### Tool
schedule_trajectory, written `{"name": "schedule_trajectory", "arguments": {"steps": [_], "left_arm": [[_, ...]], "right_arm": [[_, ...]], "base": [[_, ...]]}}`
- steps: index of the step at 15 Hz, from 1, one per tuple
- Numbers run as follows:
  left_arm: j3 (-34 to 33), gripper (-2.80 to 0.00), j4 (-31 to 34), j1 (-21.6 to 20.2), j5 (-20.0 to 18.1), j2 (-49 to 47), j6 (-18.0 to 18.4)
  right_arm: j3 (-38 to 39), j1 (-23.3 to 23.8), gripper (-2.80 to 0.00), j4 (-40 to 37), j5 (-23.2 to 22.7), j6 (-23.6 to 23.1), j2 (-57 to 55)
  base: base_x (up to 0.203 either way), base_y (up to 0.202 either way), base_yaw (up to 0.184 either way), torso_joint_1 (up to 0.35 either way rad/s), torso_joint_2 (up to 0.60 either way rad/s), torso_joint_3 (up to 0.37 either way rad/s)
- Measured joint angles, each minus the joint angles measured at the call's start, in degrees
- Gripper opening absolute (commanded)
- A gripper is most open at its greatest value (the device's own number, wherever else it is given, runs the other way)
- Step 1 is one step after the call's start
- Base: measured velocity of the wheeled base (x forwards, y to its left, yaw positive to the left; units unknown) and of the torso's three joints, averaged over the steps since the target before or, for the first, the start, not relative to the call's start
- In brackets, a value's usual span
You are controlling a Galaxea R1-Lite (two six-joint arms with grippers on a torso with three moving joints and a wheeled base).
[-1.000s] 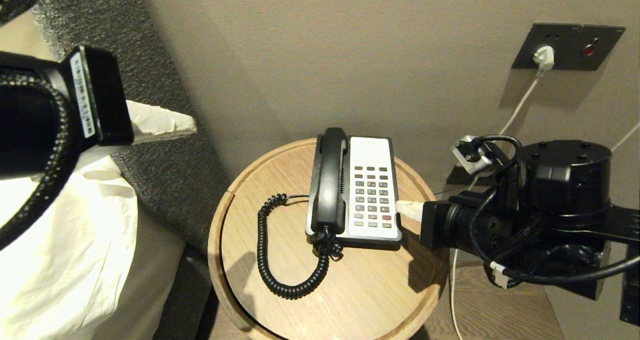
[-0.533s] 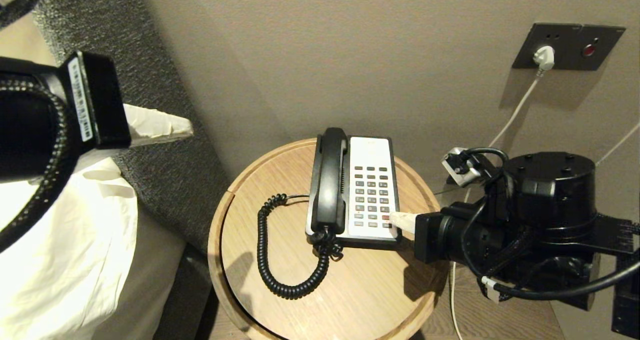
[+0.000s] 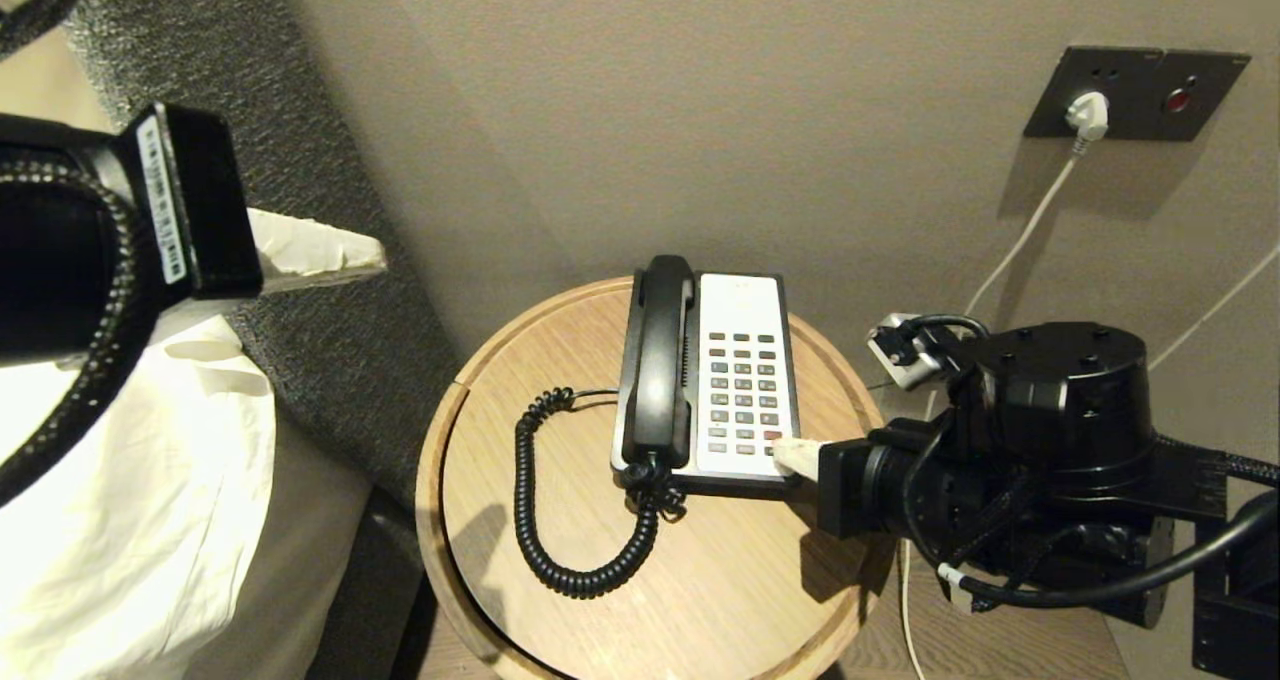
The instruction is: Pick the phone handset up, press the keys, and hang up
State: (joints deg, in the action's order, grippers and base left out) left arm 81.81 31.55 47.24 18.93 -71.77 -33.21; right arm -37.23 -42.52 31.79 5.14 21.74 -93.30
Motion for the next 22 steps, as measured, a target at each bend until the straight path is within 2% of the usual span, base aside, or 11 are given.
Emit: {"name": "schedule_trajectory", "arguments": {"steps": [12, 15, 17, 19, 22], "left_arm": [[-0.97, -2.8, -0.11, -0.11, 0.02, 0.16, -0.13], [-2.59, -2.8, -0.11, -0.98, 0.02, 1.14, -1.13], [-6.09, -2.8, -0.1, -3.66, 0.0, 3.34, -1.84], [-11.18, -2.8, -0.22, -8.21, 0.0, 6.99, -2.7], [-20.67, -2.8, -0.65, -18.07, 0.05, 15.08, -3.31]], "right_arm": [[0.85, 0.0, -2.8, -0.13, 0.1, 0.11, 3.55], [1.13, 0.38, -2.8, -0.32, 0.34, 0.28, 5.18], [2.3, 1.63, -2.8, -0.4, 0.5, 0.51, 7.2], [3.99, 3.88, -2.8, -0.32, 0.56, 0.62, 9.89], [8.18, 9.34, -2.8, -0.07, 1.33, 0.56, 15.29]], "base": [[0.0, 0.0, 0.0, 0.0, 0.0, 0.0], [0.0, 0.0, 0.0, 0.0, 0.0, 0.0], [0.0, 0.0, 0.0, 0.0, 0.0, 0.0], [0.0, 0.0, 0.0, 0.0, 0.0, 0.0], [0.0, 0.0, 0.0, 0.0, 0.0, 0.0]]}}
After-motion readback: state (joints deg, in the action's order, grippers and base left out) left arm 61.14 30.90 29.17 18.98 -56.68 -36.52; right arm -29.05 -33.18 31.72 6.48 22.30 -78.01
